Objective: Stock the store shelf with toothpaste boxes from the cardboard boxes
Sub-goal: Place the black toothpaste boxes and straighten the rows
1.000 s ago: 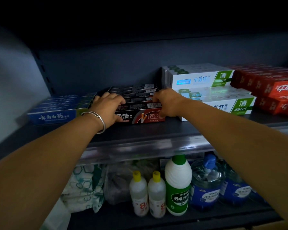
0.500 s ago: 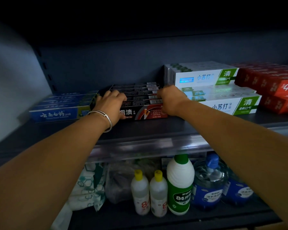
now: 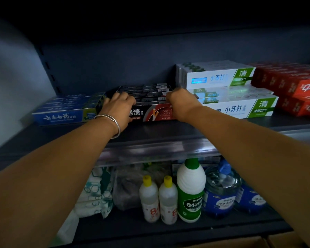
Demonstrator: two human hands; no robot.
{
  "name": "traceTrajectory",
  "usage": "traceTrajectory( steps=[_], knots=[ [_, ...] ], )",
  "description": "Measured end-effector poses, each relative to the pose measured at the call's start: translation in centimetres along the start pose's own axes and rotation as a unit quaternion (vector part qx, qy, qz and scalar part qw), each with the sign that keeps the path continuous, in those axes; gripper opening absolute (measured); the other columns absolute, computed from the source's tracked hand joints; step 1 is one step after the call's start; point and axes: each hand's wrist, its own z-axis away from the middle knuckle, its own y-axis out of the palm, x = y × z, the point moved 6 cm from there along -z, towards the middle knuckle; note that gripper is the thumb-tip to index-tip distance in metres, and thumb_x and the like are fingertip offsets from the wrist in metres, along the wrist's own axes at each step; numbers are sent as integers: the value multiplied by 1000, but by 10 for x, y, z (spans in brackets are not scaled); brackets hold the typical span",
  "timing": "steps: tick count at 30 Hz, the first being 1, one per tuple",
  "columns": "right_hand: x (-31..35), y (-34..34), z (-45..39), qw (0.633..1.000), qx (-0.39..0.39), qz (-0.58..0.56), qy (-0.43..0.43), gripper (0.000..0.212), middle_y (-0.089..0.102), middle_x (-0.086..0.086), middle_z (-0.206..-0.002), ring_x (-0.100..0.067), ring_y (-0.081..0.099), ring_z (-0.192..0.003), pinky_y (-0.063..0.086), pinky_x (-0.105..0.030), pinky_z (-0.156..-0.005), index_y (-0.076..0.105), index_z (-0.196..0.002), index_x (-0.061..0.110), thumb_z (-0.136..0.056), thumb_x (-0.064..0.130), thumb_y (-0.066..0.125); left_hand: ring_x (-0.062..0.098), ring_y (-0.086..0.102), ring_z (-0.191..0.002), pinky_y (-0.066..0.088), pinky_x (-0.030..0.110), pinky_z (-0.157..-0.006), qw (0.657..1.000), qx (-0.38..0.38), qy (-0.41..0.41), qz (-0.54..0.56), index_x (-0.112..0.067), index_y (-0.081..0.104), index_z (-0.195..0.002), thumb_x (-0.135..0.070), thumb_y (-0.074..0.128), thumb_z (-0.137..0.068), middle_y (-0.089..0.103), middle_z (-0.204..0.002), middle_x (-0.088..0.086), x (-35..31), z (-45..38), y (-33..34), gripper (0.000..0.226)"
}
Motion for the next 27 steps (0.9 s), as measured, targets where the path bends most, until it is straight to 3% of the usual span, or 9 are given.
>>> traceTrajectory(
  steps=[6,13,27],
  knots=[
    [7,-1,6,999,-20,24,-19,37,50,-19,-126,-35,47,-119,46,-42,-92,51,-125,0,-88,-6,50,29,36,-122,33,42,-97,998,-24,-20,-50,-12,45,-127,-2,62,-83,43,-130,9,0,5,-1,48],
    [7,5,3,998,-38,41,-19,43,46,-19,-129,-35,46,-120,45,-43,-93,46,-131,1,-89,-3,53,31,36,-123,35,43,-97,996,-51,-33,-67,-8,45,-127,5,51,-84,42,-131,13,-6,-1,1,45],
    [5,3,7,999,-28,44,-4,49,43,-19,-132,-36,46,-121,43,-46,-94,42,-134,2,-87,-7,53,32,37,-121,34,43,-96,997,-54,-32,-54,-8,45,-126,0,58,-83,43,-130,13,-3,2,1,45]
  ],
)
